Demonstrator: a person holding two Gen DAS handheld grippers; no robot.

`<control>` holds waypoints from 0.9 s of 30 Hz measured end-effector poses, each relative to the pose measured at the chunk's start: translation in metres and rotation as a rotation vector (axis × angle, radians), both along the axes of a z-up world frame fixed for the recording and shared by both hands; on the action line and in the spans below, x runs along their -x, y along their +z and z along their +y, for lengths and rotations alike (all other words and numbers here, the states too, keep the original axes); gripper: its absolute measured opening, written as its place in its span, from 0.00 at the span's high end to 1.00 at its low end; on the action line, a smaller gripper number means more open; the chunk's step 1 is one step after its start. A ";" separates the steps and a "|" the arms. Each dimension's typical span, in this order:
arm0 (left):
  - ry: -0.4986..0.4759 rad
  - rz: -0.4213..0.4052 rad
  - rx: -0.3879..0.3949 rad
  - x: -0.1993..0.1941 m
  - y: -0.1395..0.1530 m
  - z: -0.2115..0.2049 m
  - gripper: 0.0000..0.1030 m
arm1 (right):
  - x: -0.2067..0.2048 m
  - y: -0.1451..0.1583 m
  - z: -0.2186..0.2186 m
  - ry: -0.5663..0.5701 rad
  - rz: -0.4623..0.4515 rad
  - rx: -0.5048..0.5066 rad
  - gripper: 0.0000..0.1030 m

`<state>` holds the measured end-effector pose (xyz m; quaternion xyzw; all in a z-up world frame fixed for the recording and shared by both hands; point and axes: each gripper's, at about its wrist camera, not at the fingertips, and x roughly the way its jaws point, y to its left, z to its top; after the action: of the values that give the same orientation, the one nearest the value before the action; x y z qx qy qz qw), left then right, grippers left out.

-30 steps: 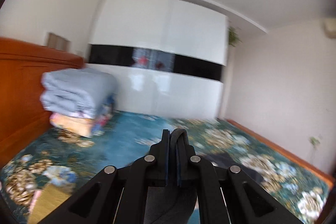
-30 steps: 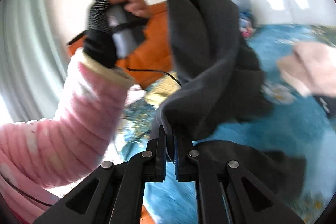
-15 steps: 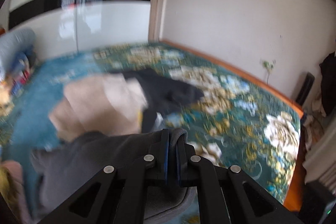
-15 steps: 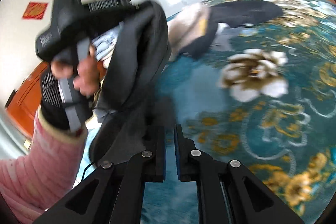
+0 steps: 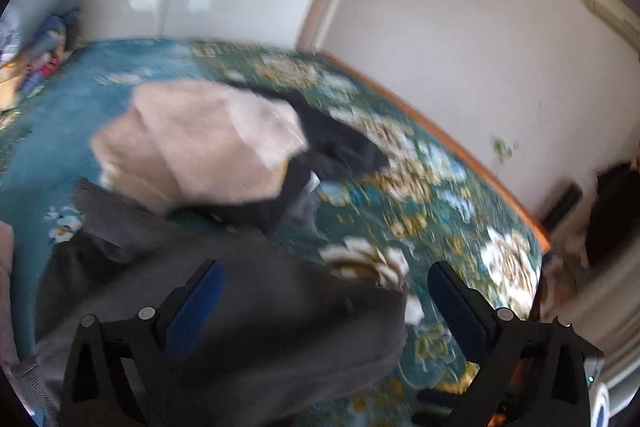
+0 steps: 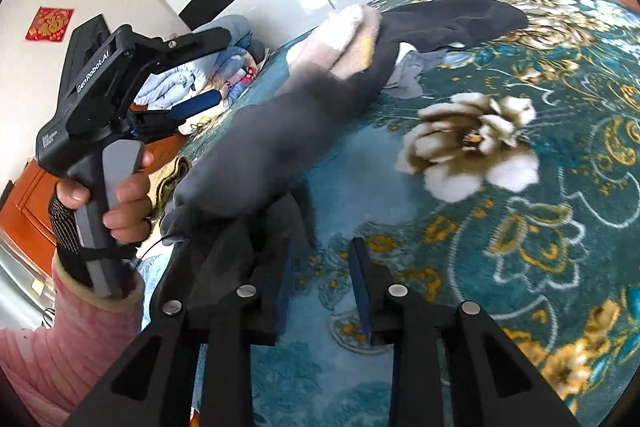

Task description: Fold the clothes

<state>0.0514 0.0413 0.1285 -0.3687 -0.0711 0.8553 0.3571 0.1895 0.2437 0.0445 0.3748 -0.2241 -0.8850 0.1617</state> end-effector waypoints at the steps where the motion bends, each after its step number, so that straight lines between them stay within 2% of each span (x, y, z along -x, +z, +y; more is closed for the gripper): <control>1: -0.007 -0.025 -0.021 0.001 -0.001 -0.007 0.00 | 0.000 0.002 -0.004 0.005 0.001 -0.011 0.71; 3: 0.006 -0.053 -0.078 0.001 0.000 -0.027 0.00 | 0.002 0.007 -0.012 0.018 0.008 -0.040 0.71; 6: 0.148 -0.039 -0.096 -0.008 -0.004 -0.081 0.00 | 0.007 0.013 -0.024 0.052 0.022 -0.084 0.70; 8: 0.251 -0.026 -0.101 -0.014 -0.007 -0.118 0.00 | 0.014 0.017 -0.036 0.090 0.038 -0.102 0.55; 11: 0.405 -0.008 -0.108 -0.022 -0.012 -0.174 0.00 | 0.028 0.020 -0.073 0.196 0.066 -0.164 0.40; 13: 0.494 -0.034 -0.114 -0.032 -0.024 -0.210 0.00 | 0.039 0.021 -0.103 0.270 0.087 -0.223 0.29; 17: 0.577 -0.108 -0.129 -0.049 -0.047 -0.256 0.00 | 0.057 0.011 -0.167 0.407 0.131 -0.382 0.28; 19: 0.601 -0.123 -0.113 -0.054 -0.053 -0.267 0.00 | 0.064 -0.002 -0.193 0.454 0.119 -0.461 0.28; 20: 0.610 -0.124 -0.100 -0.056 -0.056 -0.271 0.00 | 0.068 -0.011 -0.200 0.443 0.093 -0.485 0.28; 22: 0.614 -0.123 -0.091 -0.059 -0.059 -0.273 0.00 | 0.077 -0.024 -0.203 0.424 0.035 -0.463 0.28; 23: 0.611 -0.123 -0.094 -0.060 -0.062 -0.272 0.00 | 0.079 -0.025 -0.198 0.403 0.022 -0.435 0.30; 24: 0.603 -0.125 -0.099 -0.060 -0.063 -0.271 0.00 | 0.081 -0.026 -0.193 0.381 0.008 -0.407 0.43; 25: 0.595 -0.128 -0.103 -0.060 -0.064 -0.270 0.00 | 0.082 -0.026 -0.188 0.358 -0.004 -0.383 0.70; 26: 0.587 -0.133 -0.104 -0.059 -0.065 -0.268 0.00 | 0.082 -0.023 -0.179 0.320 -0.009 -0.387 0.88; 27: 0.580 -0.139 -0.103 -0.058 -0.066 -0.265 0.00 | 0.082 -0.020 -0.172 0.293 -0.007 -0.391 0.93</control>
<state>0.1095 -0.2239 0.0620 -0.3719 -0.2408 0.8897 0.1105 0.1077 0.0713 0.0250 0.4307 0.0078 -0.8772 0.2121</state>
